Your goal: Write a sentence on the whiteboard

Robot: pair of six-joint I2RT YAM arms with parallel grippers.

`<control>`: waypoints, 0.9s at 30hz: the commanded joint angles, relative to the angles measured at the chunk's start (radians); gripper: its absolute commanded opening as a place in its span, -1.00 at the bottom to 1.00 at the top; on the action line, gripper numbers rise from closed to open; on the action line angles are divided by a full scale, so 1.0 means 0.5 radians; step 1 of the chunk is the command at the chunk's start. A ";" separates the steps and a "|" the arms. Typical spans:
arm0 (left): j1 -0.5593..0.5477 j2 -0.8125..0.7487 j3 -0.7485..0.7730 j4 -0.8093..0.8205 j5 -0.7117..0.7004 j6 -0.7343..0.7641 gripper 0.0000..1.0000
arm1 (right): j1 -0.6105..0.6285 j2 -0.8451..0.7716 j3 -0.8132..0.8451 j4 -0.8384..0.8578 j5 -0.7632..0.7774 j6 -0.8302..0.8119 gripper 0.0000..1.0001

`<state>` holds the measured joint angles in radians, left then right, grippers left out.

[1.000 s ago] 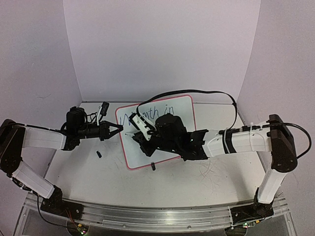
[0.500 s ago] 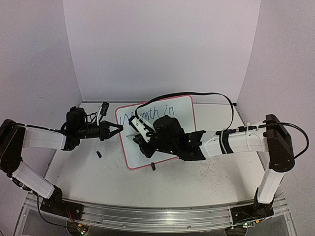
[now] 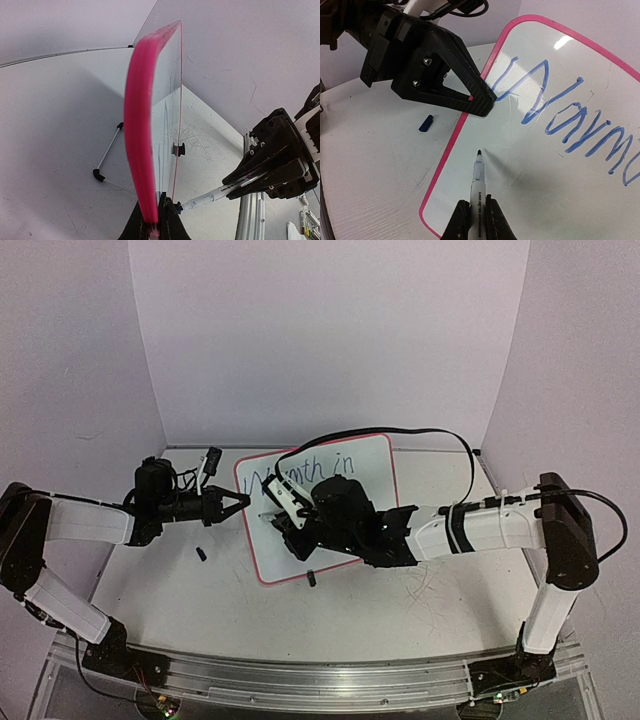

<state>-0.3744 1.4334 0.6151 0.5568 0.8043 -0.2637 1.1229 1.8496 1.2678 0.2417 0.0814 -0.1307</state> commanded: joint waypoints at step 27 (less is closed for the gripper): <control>-0.006 -0.021 0.029 -0.072 -0.173 0.153 -1.00 | 0.015 0.064 0.072 0.085 0.077 0.055 -1.00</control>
<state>-0.3744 1.4334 0.6151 0.5568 0.8043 -0.2620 1.1229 1.8605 1.2678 0.2525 0.0938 -0.1197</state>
